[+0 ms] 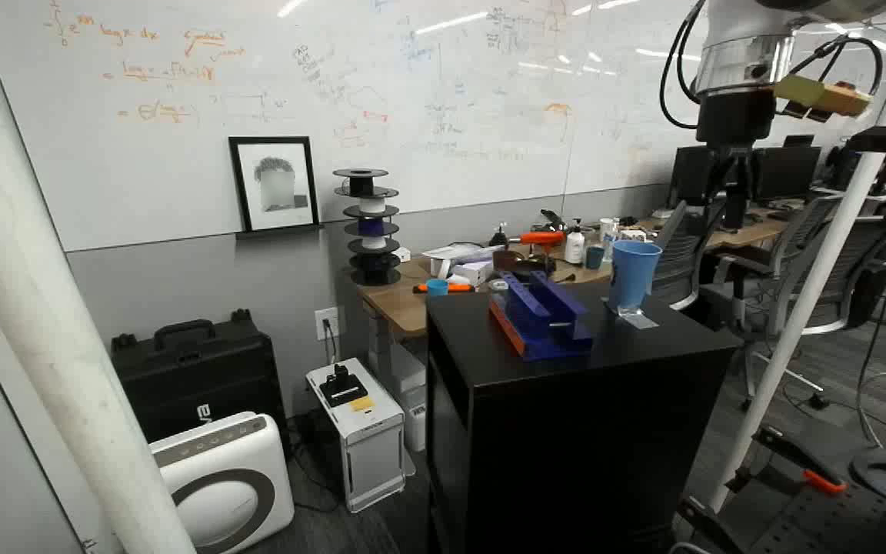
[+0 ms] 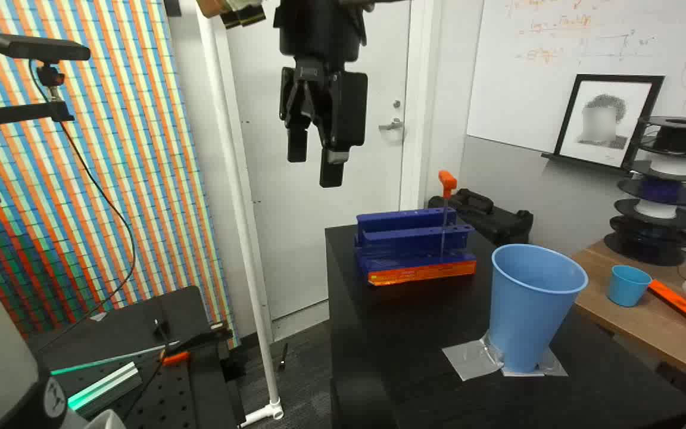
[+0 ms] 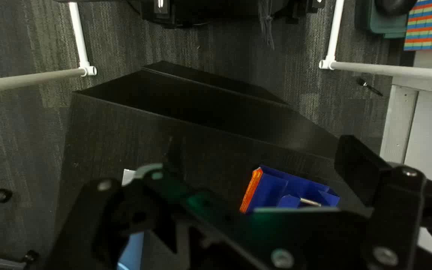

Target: Take the orange wrench out of the toolbox and place it inside the big blue cup on the right

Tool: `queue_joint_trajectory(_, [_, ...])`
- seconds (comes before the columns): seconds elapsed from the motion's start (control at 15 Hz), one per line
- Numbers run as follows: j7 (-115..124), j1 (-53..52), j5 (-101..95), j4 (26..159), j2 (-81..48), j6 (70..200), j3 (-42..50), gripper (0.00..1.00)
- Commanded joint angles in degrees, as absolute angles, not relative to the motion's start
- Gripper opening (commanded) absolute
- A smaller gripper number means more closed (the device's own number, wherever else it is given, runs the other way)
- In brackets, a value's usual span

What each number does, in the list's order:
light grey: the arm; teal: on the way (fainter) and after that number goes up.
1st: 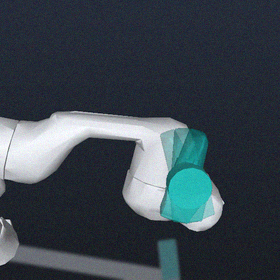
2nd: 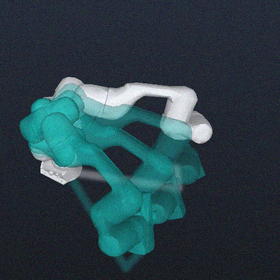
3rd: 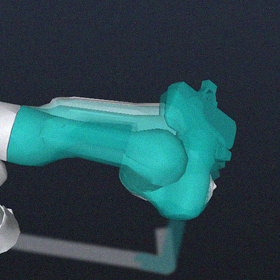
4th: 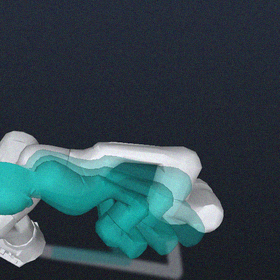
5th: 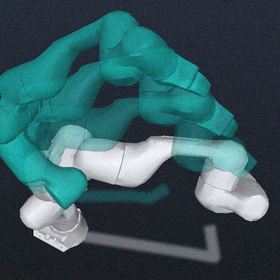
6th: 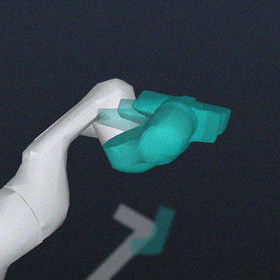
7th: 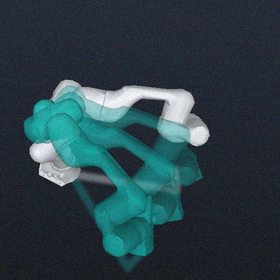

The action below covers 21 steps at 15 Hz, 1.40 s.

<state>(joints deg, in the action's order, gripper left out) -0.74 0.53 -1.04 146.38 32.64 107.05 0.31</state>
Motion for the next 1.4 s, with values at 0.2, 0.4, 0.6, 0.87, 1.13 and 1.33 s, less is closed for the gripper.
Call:
queue_joint_trajectory(0.2, [-0.7,0.46,-1.06,146.05,32.68,106.96,0.36,1.0])
queue_joint_trajectory(0.4, [-0.7,0.46,-1.06,146.05,32.68,106.96,0.36,1.0])
queue_joint_trajectory(0.6, [-0.7,0.46,-1.06,146.05,32.68,106.96,0.36,1.0])
queue_joint_trajectory(0.87, [-3.82,0.04,-3.12,144.01,31.63,106.88,0.4,1.0])
queue_joint_trajectory(1.13, [-14.63,-0.82,-7.75,135.71,25.9,106.0,1.98,1.0])
queue_joint_trajectory(1.33, [-24.24,-1.24,-9.96,128.28,19.89,106.68,3.65,1.0])
